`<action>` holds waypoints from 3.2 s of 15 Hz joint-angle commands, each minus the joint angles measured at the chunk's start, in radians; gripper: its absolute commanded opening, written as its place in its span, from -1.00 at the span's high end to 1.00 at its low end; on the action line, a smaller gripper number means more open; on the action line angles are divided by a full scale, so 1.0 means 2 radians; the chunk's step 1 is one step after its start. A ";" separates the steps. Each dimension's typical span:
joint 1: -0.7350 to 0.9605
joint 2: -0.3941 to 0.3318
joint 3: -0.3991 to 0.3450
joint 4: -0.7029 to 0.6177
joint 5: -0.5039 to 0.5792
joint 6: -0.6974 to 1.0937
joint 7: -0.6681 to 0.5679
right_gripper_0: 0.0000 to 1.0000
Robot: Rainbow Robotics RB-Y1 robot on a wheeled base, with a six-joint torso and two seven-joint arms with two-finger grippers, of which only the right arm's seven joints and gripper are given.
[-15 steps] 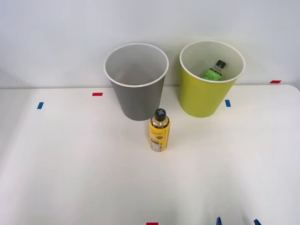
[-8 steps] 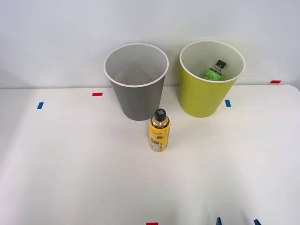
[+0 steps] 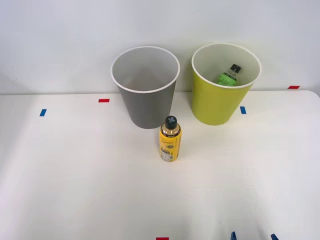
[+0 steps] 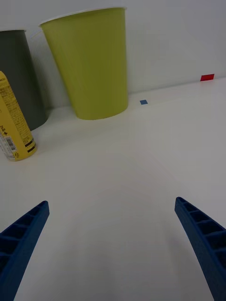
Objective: Put cans in the gray bin, plastic bottles in the light green bin
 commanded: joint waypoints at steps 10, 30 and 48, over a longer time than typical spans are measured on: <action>-0.027 -0.005 0.015 0.021 0.005 -0.031 0.009 -0.88; -0.278 -0.084 0.120 0.022 -0.107 0.087 0.125 -1.00; -0.476 -0.036 0.122 0.109 -0.150 0.187 0.117 -1.00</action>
